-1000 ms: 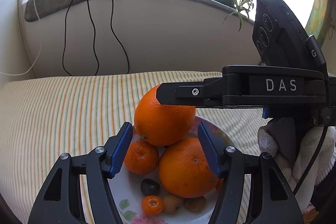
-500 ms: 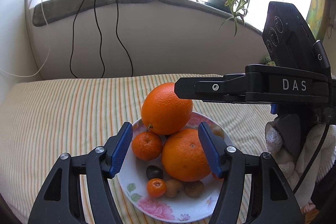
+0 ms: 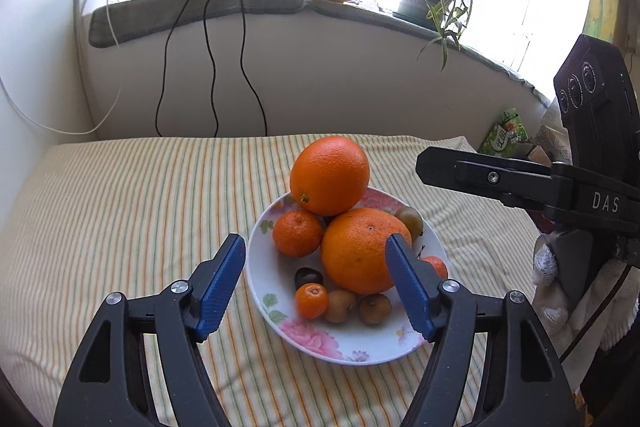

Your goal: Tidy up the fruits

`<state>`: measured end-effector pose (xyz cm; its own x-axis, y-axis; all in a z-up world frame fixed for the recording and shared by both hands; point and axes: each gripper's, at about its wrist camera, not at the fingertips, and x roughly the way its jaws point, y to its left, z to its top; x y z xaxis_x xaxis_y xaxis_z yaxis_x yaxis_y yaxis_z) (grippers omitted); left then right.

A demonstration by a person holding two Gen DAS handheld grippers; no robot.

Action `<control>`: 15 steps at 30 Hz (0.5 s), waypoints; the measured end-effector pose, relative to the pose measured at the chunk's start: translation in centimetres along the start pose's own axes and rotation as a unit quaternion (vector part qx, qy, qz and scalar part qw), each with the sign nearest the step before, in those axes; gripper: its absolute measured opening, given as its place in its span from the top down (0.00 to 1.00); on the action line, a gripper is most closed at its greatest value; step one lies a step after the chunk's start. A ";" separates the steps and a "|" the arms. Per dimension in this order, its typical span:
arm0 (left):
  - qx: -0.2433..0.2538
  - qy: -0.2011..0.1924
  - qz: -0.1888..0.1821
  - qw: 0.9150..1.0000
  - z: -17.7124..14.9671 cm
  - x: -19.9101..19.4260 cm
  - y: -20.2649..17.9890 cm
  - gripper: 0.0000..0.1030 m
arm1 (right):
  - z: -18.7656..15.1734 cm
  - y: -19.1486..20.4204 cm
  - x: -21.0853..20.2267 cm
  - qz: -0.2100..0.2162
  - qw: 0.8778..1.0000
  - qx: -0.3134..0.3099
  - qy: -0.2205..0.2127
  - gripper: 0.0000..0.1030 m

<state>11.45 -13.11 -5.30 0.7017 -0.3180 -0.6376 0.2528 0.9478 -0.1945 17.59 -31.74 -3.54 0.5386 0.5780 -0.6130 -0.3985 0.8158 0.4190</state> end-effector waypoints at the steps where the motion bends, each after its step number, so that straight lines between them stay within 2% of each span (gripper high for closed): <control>1: -0.002 0.000 0.003 1.000 -0.3 -0.3 0.1 0.27 | -0.5 0.3 -0.4 -0.007 1.000 -0.006 -0.006 0.15; 7: -0.006 -0.008 0.025 1.000 -1.4 -1.8 0.4 0.25 | -3.1 2.1 -3.1 -0.078 0.995 -0.051 -0.042 0.05; 9: -0.010 -0.013 0.035 0.999 -1.6 -2.3 0.5 0.24 | -3.9 2.5 -3.8 -0.100 0.992 -0.062 -0.052 0.05; 15: -0.003 -0.024 0.058 0.998 -2.4 -3.6 0.3 0.23 | -6.0 3.1 -5.7 -0.147 0.984 -0.066 -0.074 0.00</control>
<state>7.38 -11.63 -4.80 0.7567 -0.2074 -0.6200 0.1647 0.9782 -0.1261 8.87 -32.61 -2.80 0.7438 0.3220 -0.5858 -0.2968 0.9443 0.1422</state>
